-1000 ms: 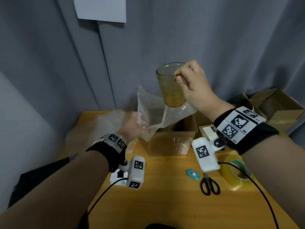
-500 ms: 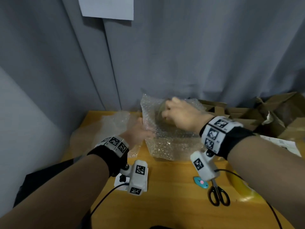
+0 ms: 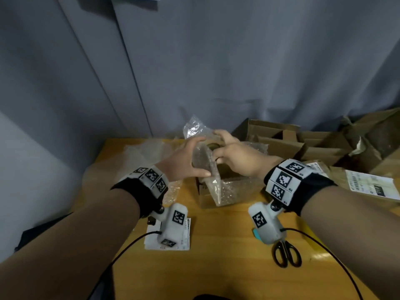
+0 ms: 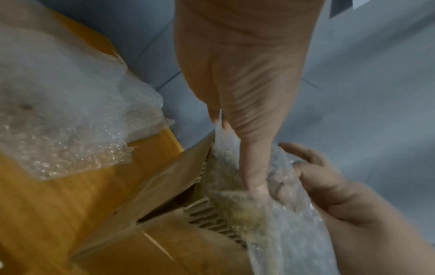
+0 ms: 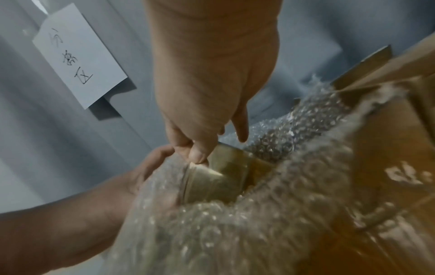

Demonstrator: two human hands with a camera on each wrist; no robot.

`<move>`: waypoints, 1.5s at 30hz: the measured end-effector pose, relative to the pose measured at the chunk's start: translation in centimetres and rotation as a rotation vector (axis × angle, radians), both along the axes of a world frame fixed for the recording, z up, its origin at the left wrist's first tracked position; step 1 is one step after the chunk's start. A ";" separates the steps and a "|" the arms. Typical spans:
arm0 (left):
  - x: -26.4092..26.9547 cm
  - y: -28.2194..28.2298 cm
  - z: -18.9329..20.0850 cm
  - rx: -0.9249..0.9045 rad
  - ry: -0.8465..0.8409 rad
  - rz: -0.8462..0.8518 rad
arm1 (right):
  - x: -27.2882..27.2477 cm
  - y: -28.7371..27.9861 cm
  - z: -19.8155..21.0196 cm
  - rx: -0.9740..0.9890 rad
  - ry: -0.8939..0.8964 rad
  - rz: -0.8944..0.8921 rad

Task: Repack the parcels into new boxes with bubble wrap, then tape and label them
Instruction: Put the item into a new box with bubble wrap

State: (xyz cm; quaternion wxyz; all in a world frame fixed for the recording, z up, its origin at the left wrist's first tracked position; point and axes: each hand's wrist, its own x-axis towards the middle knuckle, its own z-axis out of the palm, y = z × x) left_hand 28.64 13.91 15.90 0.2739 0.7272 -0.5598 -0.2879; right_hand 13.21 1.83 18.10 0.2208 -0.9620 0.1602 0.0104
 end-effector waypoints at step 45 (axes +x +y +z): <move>1.7 -2.8 11.6 -0.499 0.789 0.425 | -1.0 -4.4 3.4 0.788 -0.442 -0.638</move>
